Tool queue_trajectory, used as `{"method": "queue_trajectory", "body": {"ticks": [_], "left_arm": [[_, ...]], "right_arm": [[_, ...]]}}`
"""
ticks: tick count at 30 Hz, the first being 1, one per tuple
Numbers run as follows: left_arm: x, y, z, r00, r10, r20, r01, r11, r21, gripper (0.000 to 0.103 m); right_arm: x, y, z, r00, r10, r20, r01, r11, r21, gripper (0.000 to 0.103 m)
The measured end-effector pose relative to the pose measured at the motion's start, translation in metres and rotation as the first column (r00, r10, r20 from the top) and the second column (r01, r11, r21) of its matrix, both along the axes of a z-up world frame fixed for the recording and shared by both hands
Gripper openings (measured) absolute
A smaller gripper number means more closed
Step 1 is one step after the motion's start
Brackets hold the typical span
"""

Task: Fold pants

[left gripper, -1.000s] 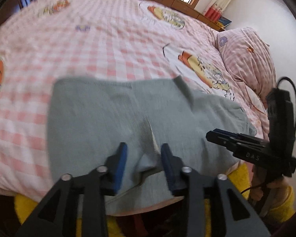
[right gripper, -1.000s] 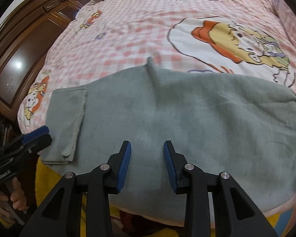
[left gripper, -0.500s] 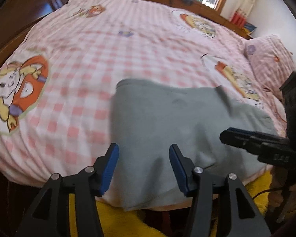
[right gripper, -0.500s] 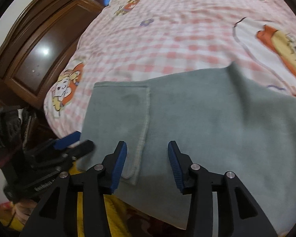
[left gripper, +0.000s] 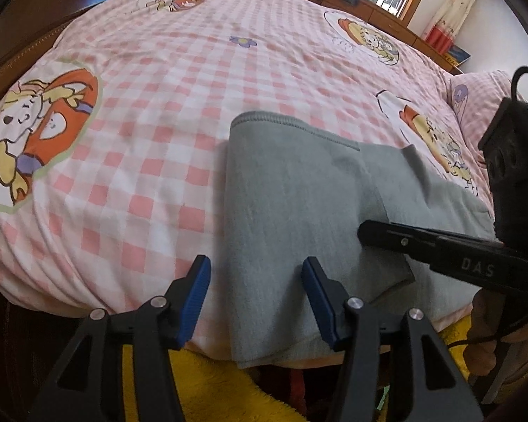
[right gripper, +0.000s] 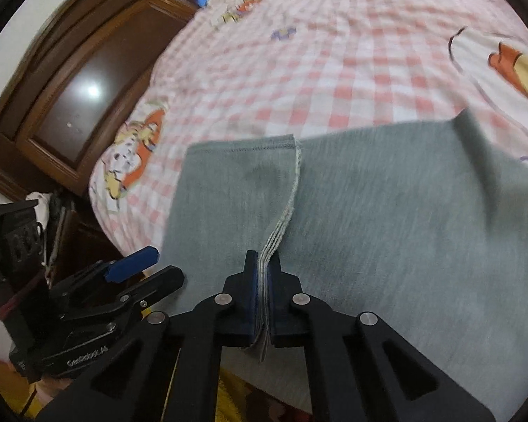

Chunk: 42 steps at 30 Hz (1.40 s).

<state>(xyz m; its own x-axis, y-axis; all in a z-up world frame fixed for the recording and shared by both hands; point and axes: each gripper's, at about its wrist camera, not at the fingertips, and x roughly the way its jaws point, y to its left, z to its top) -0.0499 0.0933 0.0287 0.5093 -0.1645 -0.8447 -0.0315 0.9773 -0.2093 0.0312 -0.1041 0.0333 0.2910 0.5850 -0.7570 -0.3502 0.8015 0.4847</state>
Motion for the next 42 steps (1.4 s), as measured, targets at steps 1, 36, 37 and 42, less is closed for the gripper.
{"method": "queue_trajectory", "body": {"ticks": [1,36,37,42], "left_arm": [[-0.001,0.000,0.002,1.000,0.000,0.008,0.000,1.000,0.003,0.057],[0.022,-0.090,0.038,0.976,-0.204,0.076,0.197,0.976,0.089,0.062],[0.024,-0.094,0.038,0.975,-0.211,0.075,0.204,0.975,0.092,0.062],[0.034,-0.119,0.041,0.963,-0.257,0.079,0.249,0.964,0.095,0.062]], "right_arm": [[-0.002,-0.004,0.006,1.000,-0.005,0.014,0.005,1.000,0.008,0.005],[-0.069,-0.274,0.086,0.835,-0.474,0.280,0.522,0.843,-0.132,0.005],[-0.066,-0.276,0.079,0.836,-0.477,0.273,0.525,0.839,-0.144,0.005],[-0.057,-0.288,0.041,0.828,-0.506,0.242,0.556,0.793,-0.247,0.005]]}}
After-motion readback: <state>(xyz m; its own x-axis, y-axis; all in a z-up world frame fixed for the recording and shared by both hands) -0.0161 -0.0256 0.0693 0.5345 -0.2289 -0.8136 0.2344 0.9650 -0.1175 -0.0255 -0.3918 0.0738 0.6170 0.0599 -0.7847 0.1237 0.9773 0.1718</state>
